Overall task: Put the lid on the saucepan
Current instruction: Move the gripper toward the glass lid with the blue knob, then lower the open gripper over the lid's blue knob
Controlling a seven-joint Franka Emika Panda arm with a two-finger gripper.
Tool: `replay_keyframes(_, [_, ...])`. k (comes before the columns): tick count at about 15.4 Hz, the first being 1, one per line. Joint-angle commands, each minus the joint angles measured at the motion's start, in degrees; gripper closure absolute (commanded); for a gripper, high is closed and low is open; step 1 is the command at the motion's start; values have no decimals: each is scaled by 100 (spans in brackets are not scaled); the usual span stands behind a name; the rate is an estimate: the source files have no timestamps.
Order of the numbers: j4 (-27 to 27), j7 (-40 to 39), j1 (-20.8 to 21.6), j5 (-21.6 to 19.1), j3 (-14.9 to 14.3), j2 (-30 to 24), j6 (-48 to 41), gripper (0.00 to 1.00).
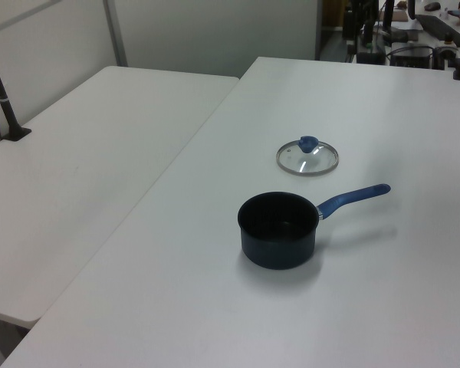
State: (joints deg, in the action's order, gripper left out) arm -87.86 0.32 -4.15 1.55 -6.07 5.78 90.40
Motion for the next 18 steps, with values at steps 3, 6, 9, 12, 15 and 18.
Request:
replay_keyframes(3, [-38,-67,265,-181,-26,362,573,0])
replay_keyframes(6, [-74,-32,309,-287,-26,599,1101,0])
replay_keyframes(9, [-73,-14,459,-366,-26,881,1252,0])
replay_keyframes(12, [-74,-23,608,-445,-26,1223,1339,0])
replay_keyframes(15, [-214,-5,748,-454,-35,1478,1804,0])
replay_keyframes(18, [-214,21,767,-446,-35,1768,2147,0])
